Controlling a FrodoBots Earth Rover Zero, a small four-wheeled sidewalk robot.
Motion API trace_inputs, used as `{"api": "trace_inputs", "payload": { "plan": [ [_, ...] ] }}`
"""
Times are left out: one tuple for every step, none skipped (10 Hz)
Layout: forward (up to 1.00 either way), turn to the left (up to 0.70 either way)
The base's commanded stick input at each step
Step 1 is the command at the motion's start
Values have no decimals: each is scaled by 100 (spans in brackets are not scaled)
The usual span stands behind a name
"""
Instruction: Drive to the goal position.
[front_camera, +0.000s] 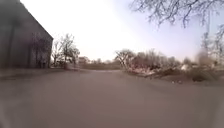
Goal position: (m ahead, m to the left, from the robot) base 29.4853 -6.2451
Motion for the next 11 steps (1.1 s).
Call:
{"api": "trace_inputs", "payload": {
  "plan": [
    [70,0],
    [70,0],
    [70,0],
    [70,0],
    [70,0],
    [70,0],
    [70,0],
    [70,0],
    [70,0],
    [70,0],
    [70,0]
  ]
}}
